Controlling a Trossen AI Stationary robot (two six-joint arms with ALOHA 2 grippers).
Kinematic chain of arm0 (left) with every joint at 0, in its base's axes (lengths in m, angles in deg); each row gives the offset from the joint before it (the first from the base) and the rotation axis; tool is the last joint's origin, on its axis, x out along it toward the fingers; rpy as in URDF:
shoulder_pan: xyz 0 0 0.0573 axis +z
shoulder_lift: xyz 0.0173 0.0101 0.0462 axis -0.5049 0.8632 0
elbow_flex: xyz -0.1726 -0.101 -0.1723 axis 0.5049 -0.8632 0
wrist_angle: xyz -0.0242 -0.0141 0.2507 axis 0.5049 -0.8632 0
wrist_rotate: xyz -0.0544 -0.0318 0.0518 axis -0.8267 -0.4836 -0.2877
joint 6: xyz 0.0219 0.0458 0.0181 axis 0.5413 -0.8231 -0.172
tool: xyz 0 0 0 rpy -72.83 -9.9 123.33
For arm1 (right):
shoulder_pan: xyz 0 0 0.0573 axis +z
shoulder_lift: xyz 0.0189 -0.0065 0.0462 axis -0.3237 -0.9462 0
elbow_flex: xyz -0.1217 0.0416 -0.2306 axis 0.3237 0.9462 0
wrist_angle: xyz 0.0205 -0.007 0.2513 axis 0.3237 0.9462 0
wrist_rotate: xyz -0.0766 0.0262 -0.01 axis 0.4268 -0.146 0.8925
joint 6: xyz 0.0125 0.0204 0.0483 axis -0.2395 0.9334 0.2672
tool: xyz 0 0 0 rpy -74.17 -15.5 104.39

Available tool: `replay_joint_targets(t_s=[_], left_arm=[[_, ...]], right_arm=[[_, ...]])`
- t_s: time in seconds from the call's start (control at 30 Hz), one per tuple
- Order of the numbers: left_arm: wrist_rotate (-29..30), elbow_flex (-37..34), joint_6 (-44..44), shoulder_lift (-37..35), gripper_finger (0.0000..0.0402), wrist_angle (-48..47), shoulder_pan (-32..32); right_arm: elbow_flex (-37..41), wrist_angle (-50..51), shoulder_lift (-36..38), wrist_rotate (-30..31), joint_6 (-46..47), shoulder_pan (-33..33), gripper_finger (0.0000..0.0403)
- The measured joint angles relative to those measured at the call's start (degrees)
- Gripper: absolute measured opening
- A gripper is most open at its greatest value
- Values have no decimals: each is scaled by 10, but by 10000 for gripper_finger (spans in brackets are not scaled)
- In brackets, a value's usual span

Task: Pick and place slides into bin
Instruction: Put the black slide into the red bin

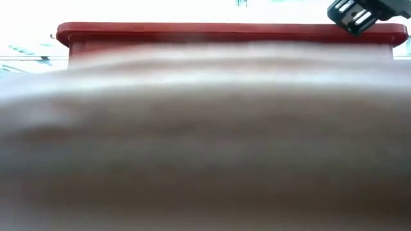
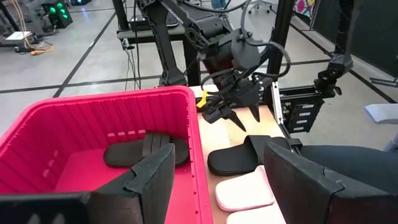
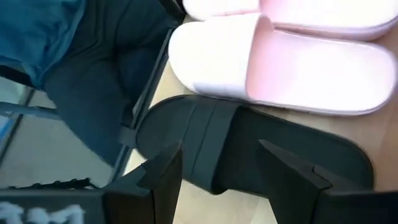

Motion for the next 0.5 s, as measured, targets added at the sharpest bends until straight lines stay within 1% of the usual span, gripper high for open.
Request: replay_joint_targets(t_s=[0.17,0.2,0.33,0.43,0.5], left_arm=[[1,0,-2,0,241,0,0],[1,0,-2,0,241,0,0],[1,0,-2,0,241,0,0],[1,0,-1,0,241,-1,0],[2,0,-1,0,241,-2,0]], right_arm=[[0,24,-1,82,-29,-4,192],[0,33,-1,89,-38,-7,192],[0,39,-1,91,-56,-21,192],[0,21,-1,86,-64,-30,192],[0,-1,-1,71,-72,-32,192]])
